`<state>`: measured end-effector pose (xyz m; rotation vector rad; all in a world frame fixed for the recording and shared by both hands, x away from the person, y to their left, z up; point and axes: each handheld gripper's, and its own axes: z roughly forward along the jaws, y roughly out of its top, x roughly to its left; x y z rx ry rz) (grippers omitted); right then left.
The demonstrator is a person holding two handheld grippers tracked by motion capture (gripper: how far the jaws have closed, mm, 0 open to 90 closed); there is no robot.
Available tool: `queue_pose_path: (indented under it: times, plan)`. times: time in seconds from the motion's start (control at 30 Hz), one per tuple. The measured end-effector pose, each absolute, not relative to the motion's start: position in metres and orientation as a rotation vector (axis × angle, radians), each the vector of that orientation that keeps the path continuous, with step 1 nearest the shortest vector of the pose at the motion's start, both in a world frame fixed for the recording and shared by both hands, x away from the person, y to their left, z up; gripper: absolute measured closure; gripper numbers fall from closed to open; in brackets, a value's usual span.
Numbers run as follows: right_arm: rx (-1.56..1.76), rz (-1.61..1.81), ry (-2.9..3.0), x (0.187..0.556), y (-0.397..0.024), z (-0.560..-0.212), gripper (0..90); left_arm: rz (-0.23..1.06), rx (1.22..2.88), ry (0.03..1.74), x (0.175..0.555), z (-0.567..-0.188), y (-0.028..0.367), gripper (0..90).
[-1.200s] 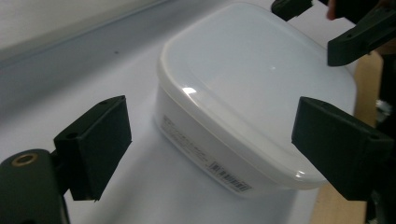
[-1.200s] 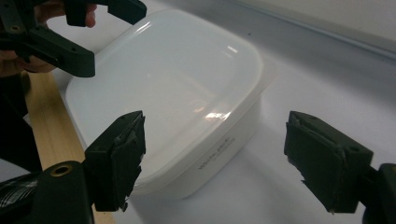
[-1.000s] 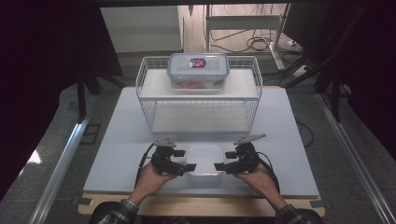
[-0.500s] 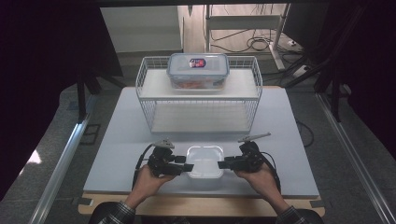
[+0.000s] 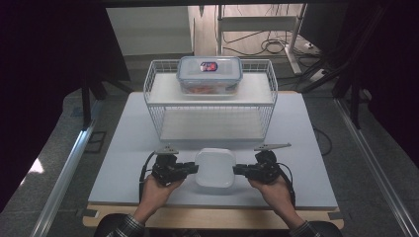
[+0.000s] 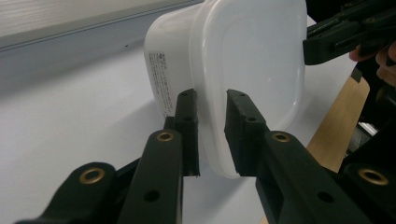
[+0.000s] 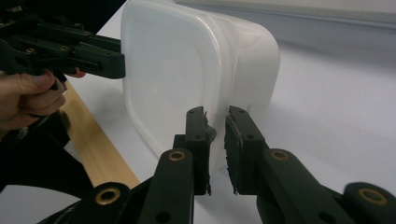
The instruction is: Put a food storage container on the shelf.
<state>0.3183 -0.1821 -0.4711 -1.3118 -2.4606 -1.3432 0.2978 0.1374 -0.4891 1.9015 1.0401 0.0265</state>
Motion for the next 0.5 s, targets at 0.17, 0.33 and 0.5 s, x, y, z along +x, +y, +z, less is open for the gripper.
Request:
queue_pose_path:
  times: [0.17,0.33,0.5]
  plan:
    - [-1.335,-1.383,-2.484,0.317,-0.18,-0.473,78.7,0.026,1.881,1.054,0.298,-0.489,0.137,78.8]
    - [-1.343,-1.427,-2.504,0.318,-0.178,-0.472,78.5,0.043,1.869,1.051,0.297,-0.487,0.137,79.2]
    - [-1.327,-1.469,-2.509,0.318,-0.178,-0.464,78.6,0.066,1.854,1.038,0.297,-0.478,0.139,79.3]
